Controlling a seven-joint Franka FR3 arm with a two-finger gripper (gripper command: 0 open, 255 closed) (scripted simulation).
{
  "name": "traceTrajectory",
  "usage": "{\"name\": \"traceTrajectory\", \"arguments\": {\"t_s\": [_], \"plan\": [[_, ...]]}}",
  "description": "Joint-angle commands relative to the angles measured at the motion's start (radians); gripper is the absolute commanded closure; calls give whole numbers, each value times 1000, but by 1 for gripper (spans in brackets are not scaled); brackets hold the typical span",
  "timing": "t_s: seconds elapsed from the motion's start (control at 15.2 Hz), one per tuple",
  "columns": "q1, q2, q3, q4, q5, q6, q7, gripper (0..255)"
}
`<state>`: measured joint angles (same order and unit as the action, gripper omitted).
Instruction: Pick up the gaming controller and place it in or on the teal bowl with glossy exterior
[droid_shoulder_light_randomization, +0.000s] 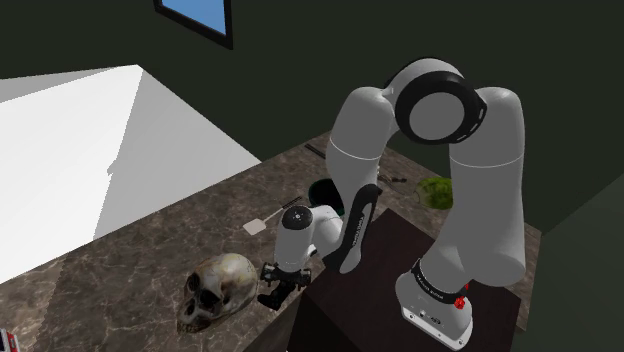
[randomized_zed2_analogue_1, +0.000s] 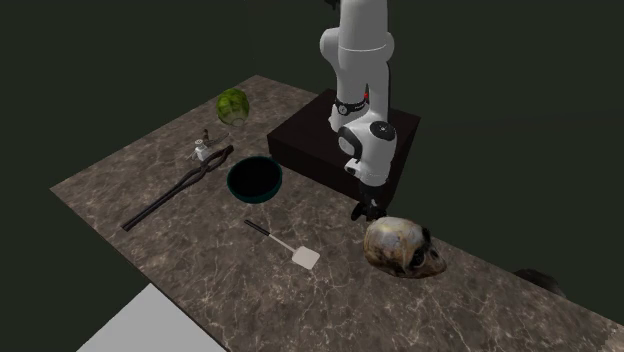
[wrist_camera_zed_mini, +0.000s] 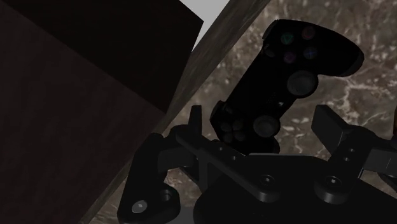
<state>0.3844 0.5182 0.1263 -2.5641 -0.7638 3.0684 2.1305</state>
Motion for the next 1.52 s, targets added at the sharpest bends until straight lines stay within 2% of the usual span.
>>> {"name": "traceTrajectory", "arguments": {"t_s": [0.0,0.07,0.13,0.73,1.12,1.45], "plan": [[0,0,0,0,0,0,0,0],[0,0,0,0,0,0,0,0],[0,0,0,0,0,0,0,255],[0,0,0,0,0,0,0,255],[-125,-103,136,-50,79,-75,-77,255],[-236,-188,268,-87,182,-134,-162,255]]}}
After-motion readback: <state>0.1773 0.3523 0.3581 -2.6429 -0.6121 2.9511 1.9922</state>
